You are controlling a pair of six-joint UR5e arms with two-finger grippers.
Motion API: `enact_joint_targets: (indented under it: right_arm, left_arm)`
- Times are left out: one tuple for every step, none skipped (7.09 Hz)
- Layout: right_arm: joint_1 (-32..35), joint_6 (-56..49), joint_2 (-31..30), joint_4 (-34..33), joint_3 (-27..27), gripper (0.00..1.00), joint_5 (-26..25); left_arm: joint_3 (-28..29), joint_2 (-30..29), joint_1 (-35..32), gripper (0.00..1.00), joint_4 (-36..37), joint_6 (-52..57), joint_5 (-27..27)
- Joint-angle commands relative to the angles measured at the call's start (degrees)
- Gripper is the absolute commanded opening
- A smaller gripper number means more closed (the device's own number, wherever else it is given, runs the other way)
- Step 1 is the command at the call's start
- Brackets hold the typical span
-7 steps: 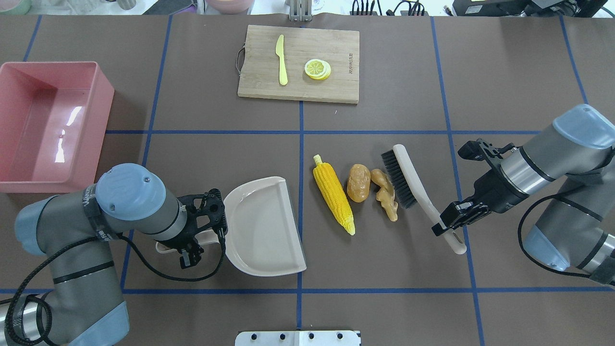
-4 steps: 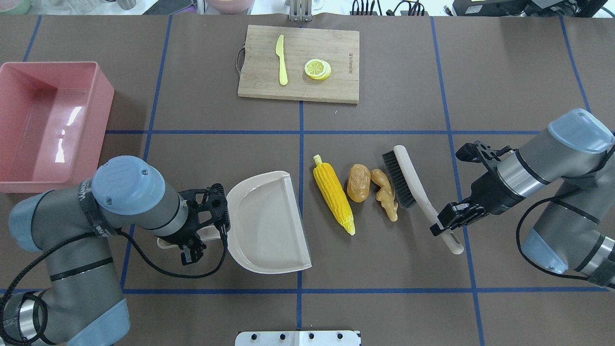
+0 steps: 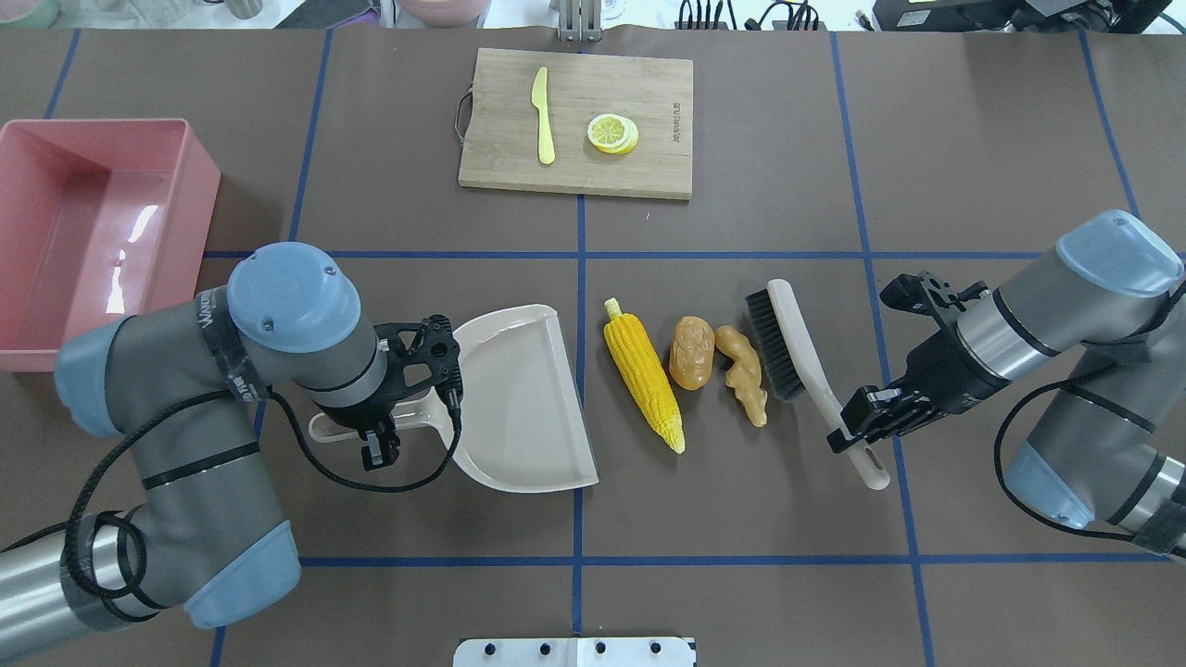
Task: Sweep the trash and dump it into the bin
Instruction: 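Slide the dustpan toward the vegetables while the right gripper lowers the brush behind them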
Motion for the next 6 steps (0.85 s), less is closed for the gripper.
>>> enact_joint_targets:
  right_arm:
    - [-1.4, 2.3, 0.1, 0.9, -0.3, 0.00, 0.0]
    - [-2.7, 3.5, 0.7, 1.0, -0.2, 0.00, -0.1]
    - [-3.6, 4.6, 1.2, 1.0, 0.0, 0.00, -0.7]
    - [-4.8, 5.8, 1.8, 1.0, 0.2, 0.00, -1.7]
    - [-6.3, 8.4, 3.3, 1.1, 0.4, 0.00, -2.8]
    - [-7.9, 10.8, 5.5, 1.1, 0.3, 0.00, -4.2]
  left_arm:
    - [6.1, -5.1, -0.7, 0.00, 0.4, 0.2, -0.2]
    - [7.6, -6.7, -0.8, 0.00, 0.4, 0.4, -0.2]
    - [8.0, -7.2, -0.8, 0.00, 0.6, 0.4, -0.1]
    - [8.3, -7.9, -0.8, 0.00, 0.9, 0.4, -0.2]
    - [8.3, -8.3, -0.8, 0.00, 1.2, 0.4, -0.2]
    - [8.3, -8.3, -0.8, 0.00, 1.2, 0.3, -0.2]
